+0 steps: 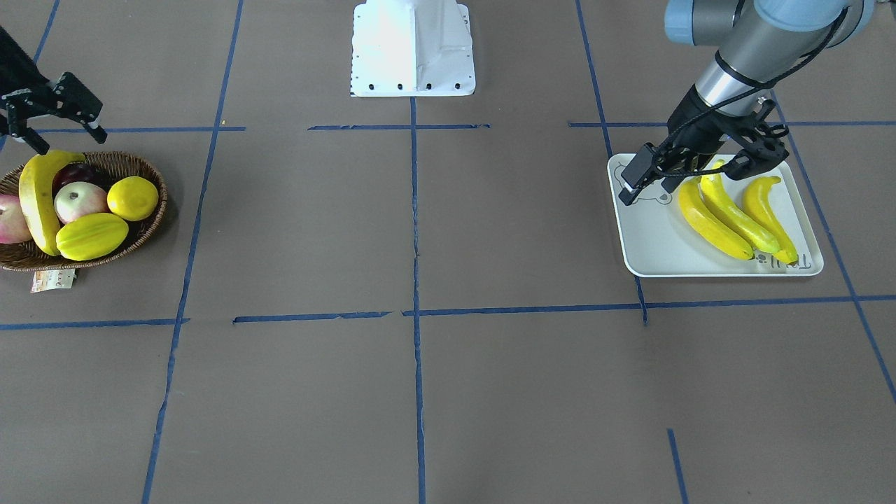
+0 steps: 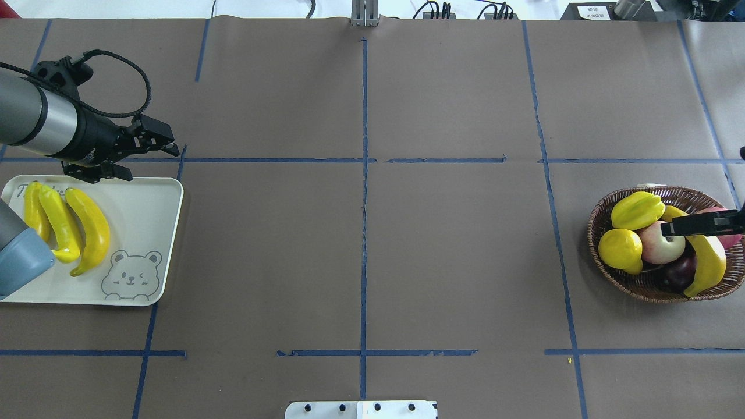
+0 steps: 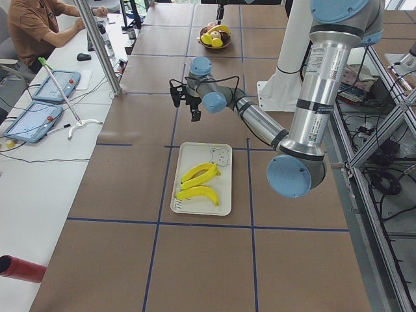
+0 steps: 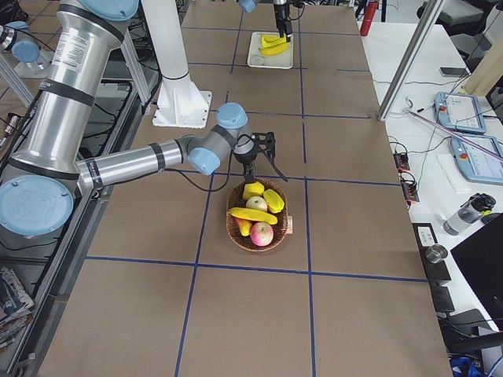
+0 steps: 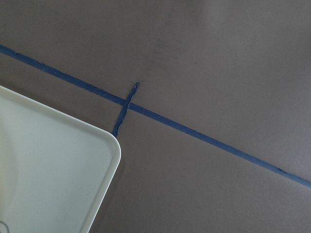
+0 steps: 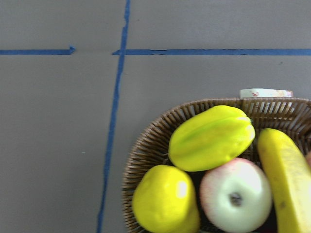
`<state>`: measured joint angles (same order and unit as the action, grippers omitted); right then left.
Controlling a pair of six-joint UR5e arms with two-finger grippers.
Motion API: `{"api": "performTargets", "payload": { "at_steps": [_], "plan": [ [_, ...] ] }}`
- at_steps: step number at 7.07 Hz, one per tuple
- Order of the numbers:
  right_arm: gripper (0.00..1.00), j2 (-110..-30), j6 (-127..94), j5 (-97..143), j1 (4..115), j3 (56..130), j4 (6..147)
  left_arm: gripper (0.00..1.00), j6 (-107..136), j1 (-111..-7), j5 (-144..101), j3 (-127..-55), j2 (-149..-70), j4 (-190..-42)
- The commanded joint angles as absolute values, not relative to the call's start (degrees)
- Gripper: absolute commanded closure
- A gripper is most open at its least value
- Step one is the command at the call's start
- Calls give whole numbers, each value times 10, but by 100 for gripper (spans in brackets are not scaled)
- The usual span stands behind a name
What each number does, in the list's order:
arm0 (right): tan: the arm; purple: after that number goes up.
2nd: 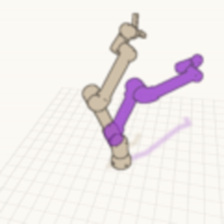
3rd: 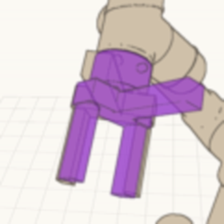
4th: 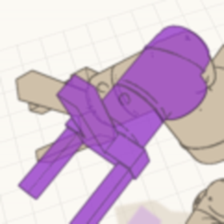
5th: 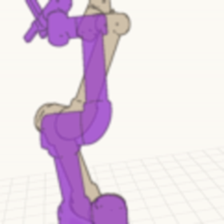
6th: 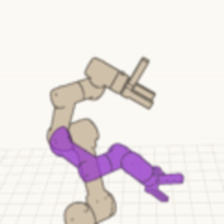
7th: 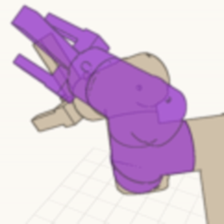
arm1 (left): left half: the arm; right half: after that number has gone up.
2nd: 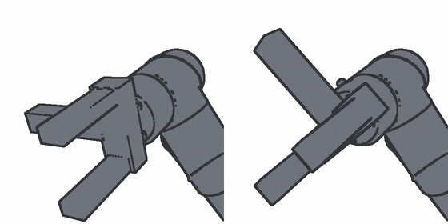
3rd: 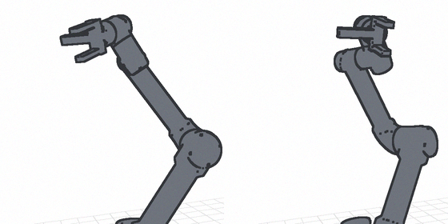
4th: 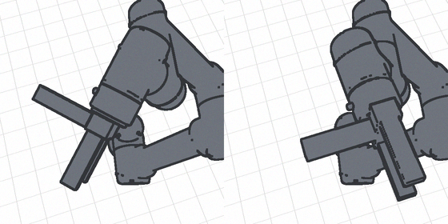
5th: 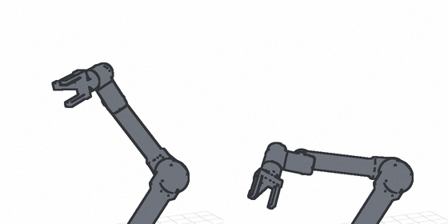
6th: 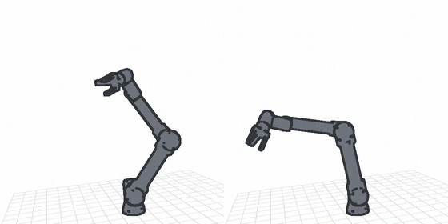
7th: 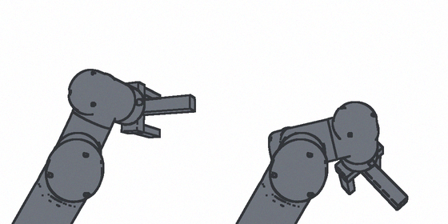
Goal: Transfer all bananas from basket to plate
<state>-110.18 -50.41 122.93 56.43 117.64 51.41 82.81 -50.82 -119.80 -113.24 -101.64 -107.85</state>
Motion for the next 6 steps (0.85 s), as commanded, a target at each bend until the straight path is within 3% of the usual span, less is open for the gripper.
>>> {"api": "performTargets", "payload": {
  "at_steps": [1,6],
  "plan": [
    [0,-1120,-500,1254,626,1085,436,0,829,-508,-1198,-1131,-1021,-1078],
    [1,-1129,-504,1249,590,1049,442,0,828,-508,-1198,-1131,-1022,-1078]
  ]
}}
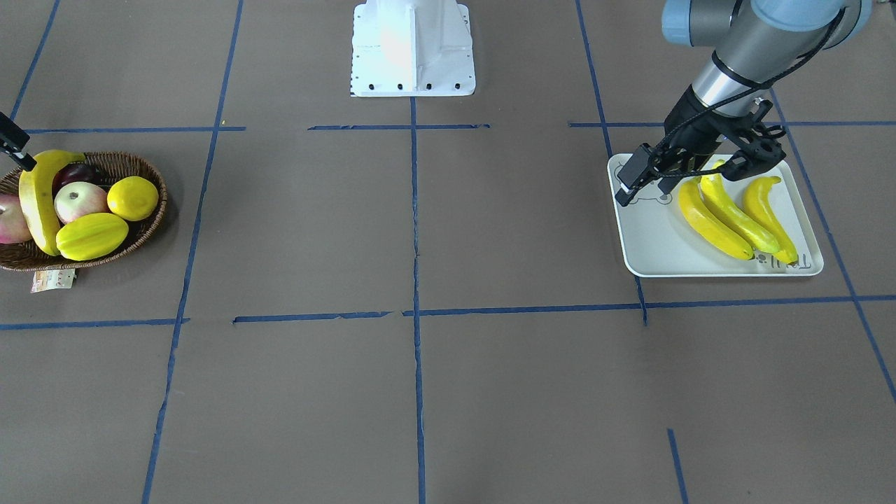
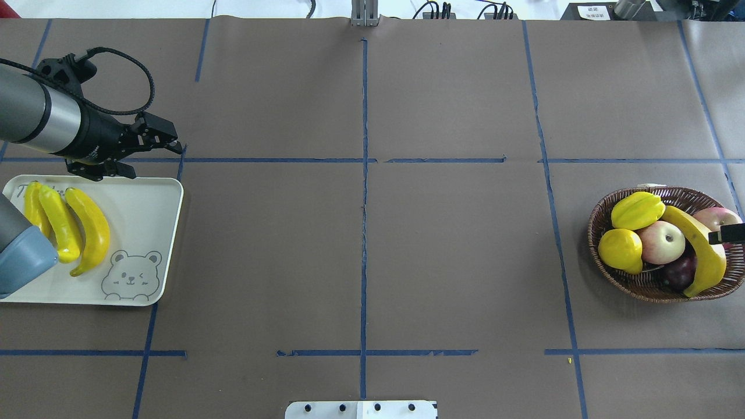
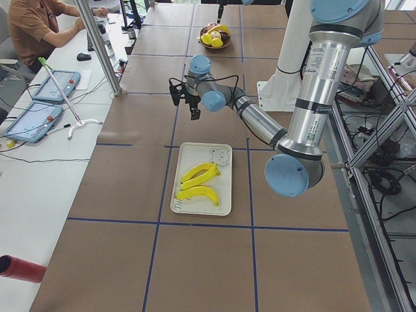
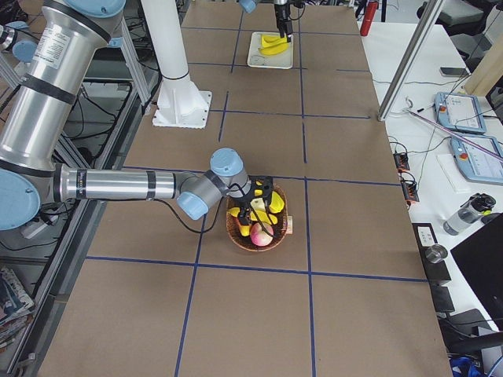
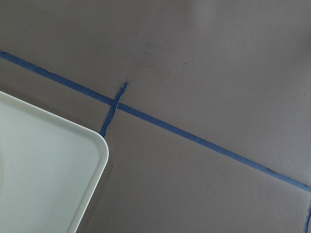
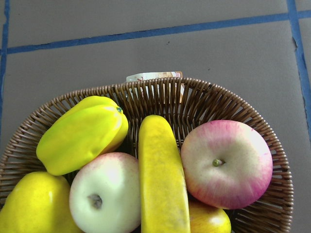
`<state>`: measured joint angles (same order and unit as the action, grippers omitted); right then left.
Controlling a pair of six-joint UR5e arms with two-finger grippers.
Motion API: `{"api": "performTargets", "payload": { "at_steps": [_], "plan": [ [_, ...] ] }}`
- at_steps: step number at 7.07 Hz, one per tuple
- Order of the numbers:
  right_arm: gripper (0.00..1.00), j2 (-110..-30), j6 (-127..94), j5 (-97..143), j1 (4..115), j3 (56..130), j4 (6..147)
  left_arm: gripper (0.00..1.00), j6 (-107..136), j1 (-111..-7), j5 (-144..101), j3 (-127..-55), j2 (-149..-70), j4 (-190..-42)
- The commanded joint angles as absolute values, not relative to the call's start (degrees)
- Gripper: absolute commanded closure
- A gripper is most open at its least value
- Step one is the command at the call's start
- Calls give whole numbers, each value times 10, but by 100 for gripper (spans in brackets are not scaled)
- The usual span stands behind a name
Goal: Transfer all bananas from basket to plate
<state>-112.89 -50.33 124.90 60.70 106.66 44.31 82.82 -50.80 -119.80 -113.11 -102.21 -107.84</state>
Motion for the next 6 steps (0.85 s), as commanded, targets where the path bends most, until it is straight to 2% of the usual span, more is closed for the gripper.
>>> {"api": "performTargets", "payload": {
  "at_steps": [1,3,4,5,6],
  "plan": [
    [0,-1129,-504,1251,573,1046,442,0,828,-508,-1198,-1132,-1022,-1078],
    [0,-1130,-503,1268,564,1047,439,0,828,-508,-1198,-1133,-1022,-1078],
    [5,-1131,-504,1274,564,1047,439,0,828,-508,-1198,-1135,-1022,-1078],
    [56,-1129,-503,1274,564,1047,439,0,828,-508,-1198,-1136,-1022,-1078],
    [82,-1129,-502,1274,565,1048,439,0,828,-508,-1198,-1135,-1022,-1078]
  ]
}}
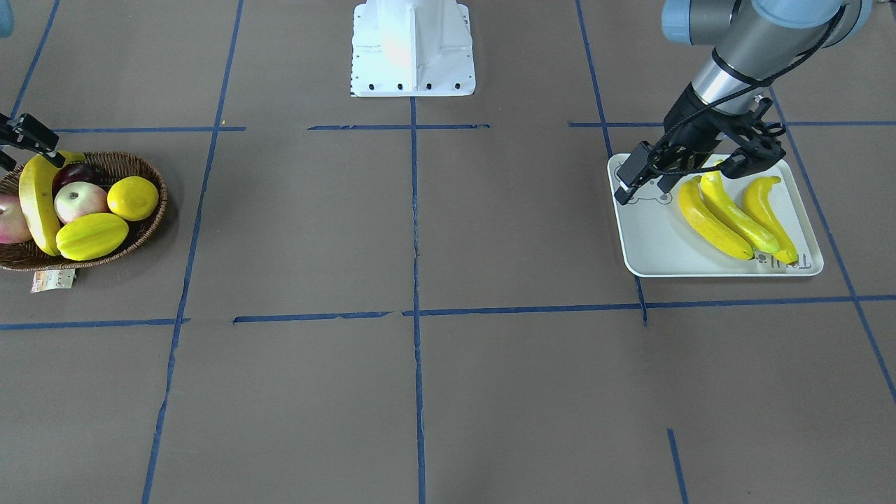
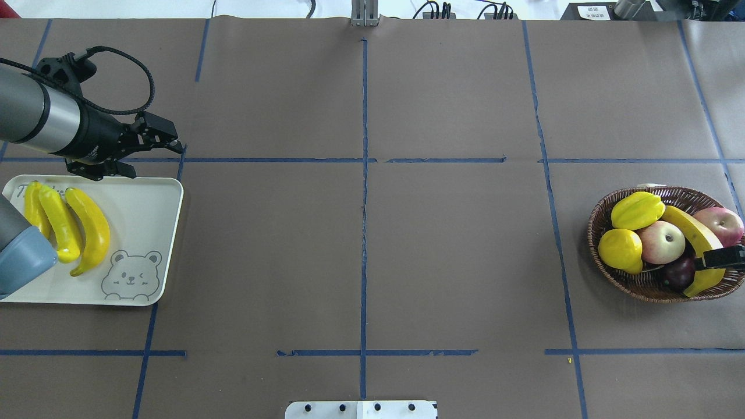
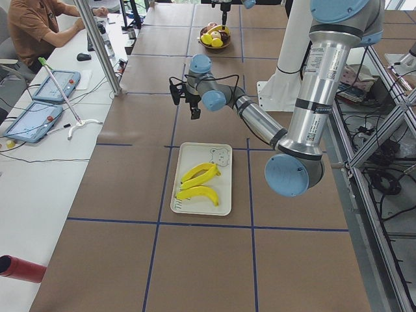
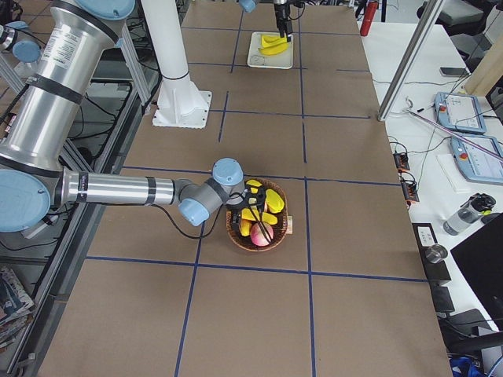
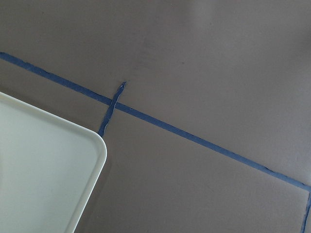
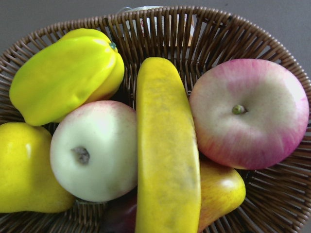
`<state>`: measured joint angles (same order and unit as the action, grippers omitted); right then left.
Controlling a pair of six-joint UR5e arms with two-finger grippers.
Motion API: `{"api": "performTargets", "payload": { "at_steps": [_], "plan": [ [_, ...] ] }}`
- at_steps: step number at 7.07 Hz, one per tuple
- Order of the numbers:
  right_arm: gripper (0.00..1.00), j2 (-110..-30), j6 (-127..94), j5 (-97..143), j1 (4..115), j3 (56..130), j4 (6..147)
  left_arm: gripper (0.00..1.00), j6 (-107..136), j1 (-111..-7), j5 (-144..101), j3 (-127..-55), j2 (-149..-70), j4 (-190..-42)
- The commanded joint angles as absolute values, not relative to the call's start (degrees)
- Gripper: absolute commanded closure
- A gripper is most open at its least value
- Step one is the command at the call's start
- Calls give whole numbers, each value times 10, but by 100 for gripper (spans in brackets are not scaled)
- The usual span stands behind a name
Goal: Transfer all bananas from basket to plate
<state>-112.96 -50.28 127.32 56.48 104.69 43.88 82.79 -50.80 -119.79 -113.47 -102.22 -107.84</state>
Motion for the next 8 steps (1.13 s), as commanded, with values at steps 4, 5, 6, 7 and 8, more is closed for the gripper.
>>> {"api": "performTargets", "payload": {
  "at_steps": [4,5,6,7,8],
  "plan": [
    [100,-1134,-501,1372,658,1086,445,0,829,-508,-1199,-1136,-1023,-1078],
    [100,-1134,-501,1375,684,1096,445,0,829,-508,-1199,-1137,-1022,-1078],
    [100,-1130,-502,1374,719,1097,445,0,829,-508,-1199,-1138,-1023,-1078],
    [100,-1128,-502,1372,739,1109,446,0,829,-508,-1199,-1139,-1023,-1078],
    [100,-1099,-503,1371,738,1128,480,0,829,-508,-1199,-1139,-1023,-1078]
  ]
}}
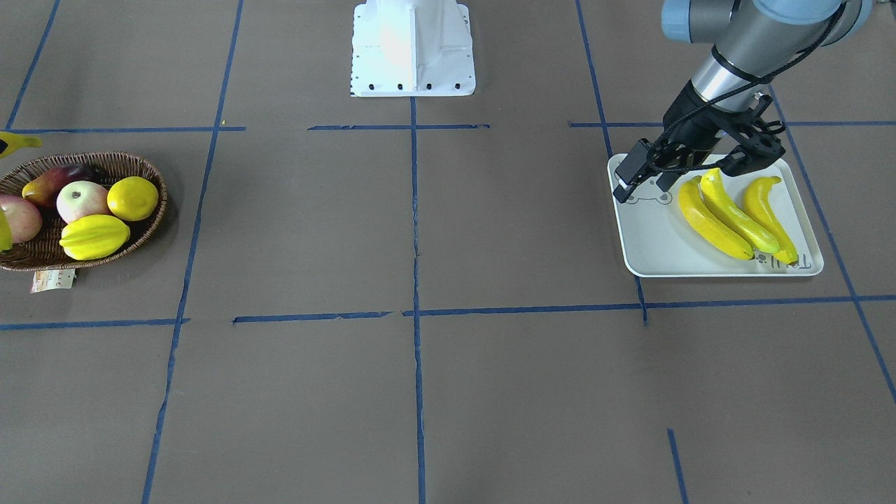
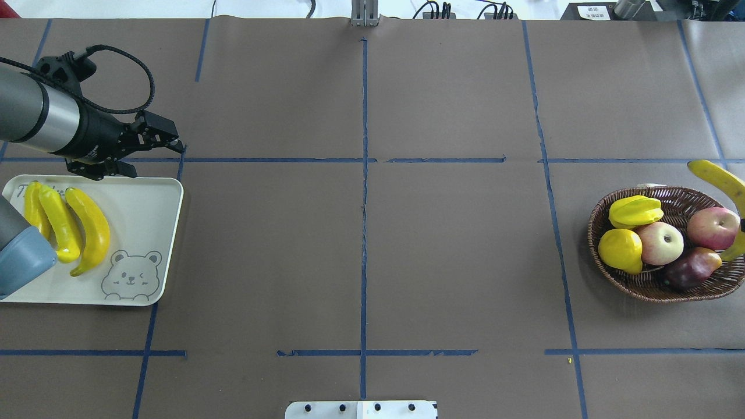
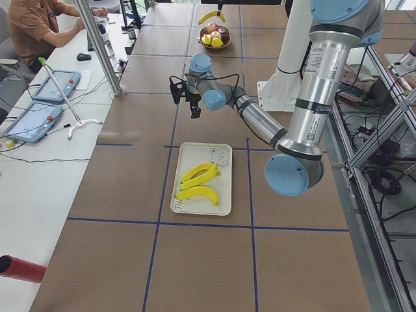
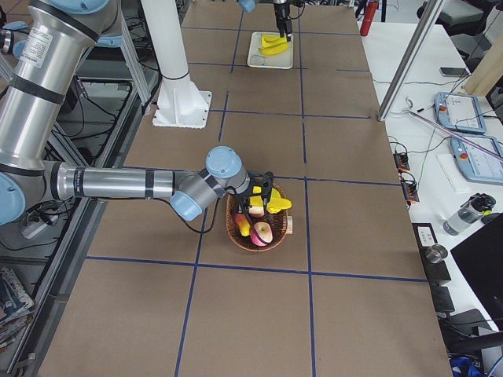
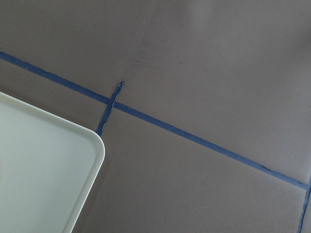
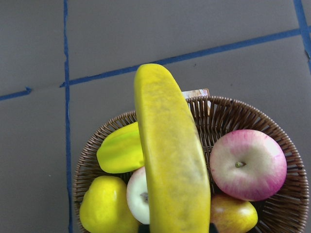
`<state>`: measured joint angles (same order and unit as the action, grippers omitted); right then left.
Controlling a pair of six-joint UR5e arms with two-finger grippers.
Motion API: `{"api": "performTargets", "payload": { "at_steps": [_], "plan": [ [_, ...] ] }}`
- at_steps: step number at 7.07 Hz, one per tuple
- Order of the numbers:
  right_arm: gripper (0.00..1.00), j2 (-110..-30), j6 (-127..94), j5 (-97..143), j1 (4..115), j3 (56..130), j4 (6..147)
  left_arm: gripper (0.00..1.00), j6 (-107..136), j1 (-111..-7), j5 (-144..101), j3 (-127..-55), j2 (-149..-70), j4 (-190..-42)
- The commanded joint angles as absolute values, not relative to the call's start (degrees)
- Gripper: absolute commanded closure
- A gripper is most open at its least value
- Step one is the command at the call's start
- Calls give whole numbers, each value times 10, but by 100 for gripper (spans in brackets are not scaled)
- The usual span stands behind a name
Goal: Transfer all bananas from basket to plate
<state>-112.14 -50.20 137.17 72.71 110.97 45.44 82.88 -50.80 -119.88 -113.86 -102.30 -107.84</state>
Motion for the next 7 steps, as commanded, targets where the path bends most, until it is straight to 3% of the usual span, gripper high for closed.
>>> {"api": "performTargets", "payload": {
  "at_steps": [1,3,7],
  "plan": [
    [100,-1019,-506,1370,726,1142,562,0,829,-508,-1199,-1138,-1030,-1078],
    [99,-852,-507,1362,686,1149,739,0,828,-496,-1198,-1137,-1034,-1080],
    [98,-690,-638,1190,473,1149,772,0,888,-456,-1194,-1125,-1119,-1087]
  ]
}}
